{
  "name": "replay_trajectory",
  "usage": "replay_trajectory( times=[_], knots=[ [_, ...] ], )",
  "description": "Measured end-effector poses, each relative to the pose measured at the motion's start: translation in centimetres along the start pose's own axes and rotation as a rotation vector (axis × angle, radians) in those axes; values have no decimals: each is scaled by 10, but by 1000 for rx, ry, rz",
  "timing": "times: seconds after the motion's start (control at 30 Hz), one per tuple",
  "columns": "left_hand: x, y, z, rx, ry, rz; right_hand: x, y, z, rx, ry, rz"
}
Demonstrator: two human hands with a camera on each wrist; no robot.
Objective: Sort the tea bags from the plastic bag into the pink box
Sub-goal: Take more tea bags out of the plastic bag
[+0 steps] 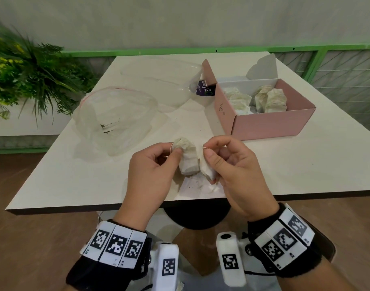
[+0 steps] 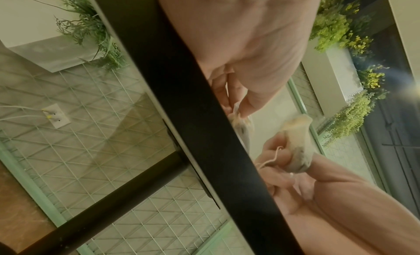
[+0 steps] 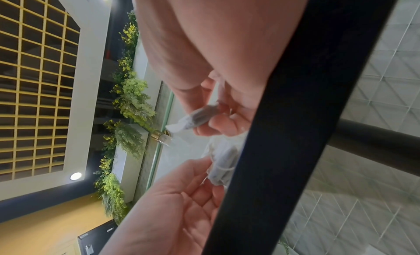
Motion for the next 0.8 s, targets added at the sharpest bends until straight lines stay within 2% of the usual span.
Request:
replay_trajectory(
  times=[0.13, 0.37, 0.6, 0.8],
  knots=[
    [-1, -2, 1, 46, -1, 15, -2, 1, 2, -12, -94, -14],
    [-7, -9, 2, 179, -89, 21, -9, 1, 12, -180, -224, -50],
    [-2, -6, 2, 176, -114, 25, -11, 0, 17, -229, -314, -94],
    [-6, -11, 3, 234, -95, 43, -11, -1, 20, -234, -321, -91]
  ],
)
Point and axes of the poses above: each hand's wrist, its own y-axis towards the middle knuckle, its own z-axis out of the palm, x = y × z, the point moved 2 cm from there along y, towards the middle knuckle, and after that the axes turned 10 degrees about -z, right-handed, at the moved point
